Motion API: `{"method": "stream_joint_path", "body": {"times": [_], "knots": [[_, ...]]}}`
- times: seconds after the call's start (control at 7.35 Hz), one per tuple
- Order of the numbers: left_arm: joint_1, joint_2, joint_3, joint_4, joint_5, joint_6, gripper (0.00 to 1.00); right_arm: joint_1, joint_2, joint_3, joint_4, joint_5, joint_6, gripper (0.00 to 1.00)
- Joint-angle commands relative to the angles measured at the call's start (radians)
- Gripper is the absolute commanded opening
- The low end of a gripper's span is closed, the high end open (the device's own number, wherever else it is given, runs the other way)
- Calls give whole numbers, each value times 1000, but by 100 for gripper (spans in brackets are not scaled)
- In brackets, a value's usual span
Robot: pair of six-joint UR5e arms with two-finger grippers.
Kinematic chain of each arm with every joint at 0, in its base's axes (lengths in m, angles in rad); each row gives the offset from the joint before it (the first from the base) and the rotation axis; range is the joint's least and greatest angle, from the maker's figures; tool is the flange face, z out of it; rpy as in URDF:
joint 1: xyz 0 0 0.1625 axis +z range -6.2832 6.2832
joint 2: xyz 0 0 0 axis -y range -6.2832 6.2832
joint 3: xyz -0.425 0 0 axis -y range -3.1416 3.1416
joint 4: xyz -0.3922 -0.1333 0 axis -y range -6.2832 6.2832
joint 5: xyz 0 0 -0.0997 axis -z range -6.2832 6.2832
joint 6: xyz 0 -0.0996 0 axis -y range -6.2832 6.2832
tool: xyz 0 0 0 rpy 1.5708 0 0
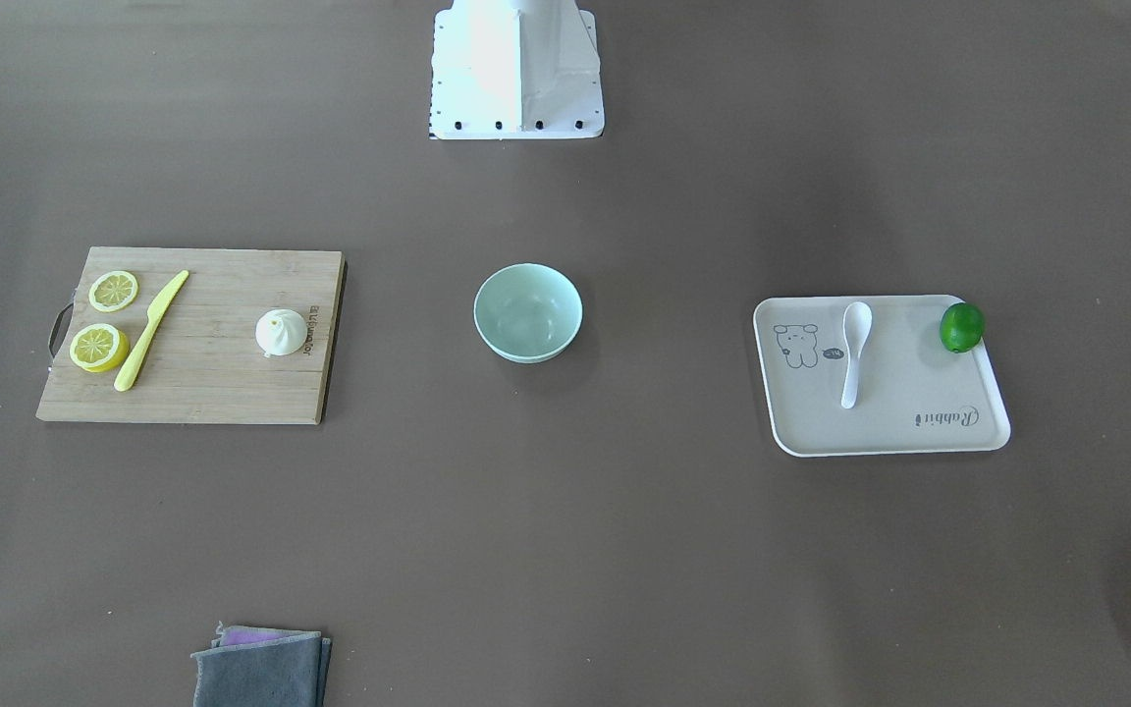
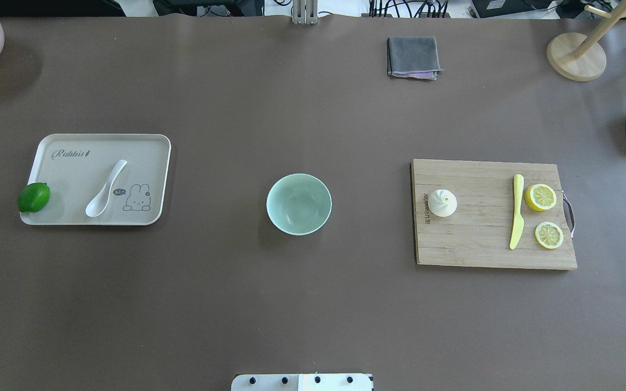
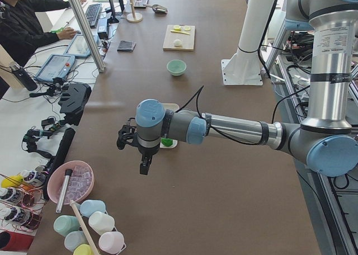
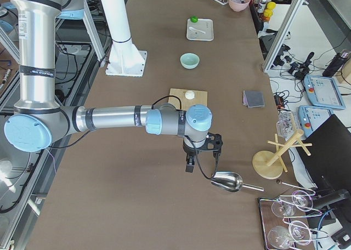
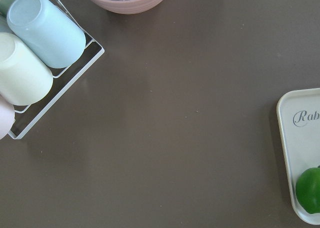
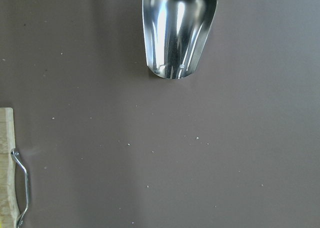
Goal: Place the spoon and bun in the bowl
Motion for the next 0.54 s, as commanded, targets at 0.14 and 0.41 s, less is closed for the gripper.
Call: {"method": "stream_joint_path", "body": {"times": [0.14, 0.41], "knots": [[0, 0, 1, 2, 3, 2, 99, 1, -7, 7, 5, 6, 0, 100], [0, -2, 2, 2, 4, 2, 99, 1, -2, 8, 5, 11, 4, 100]]}}
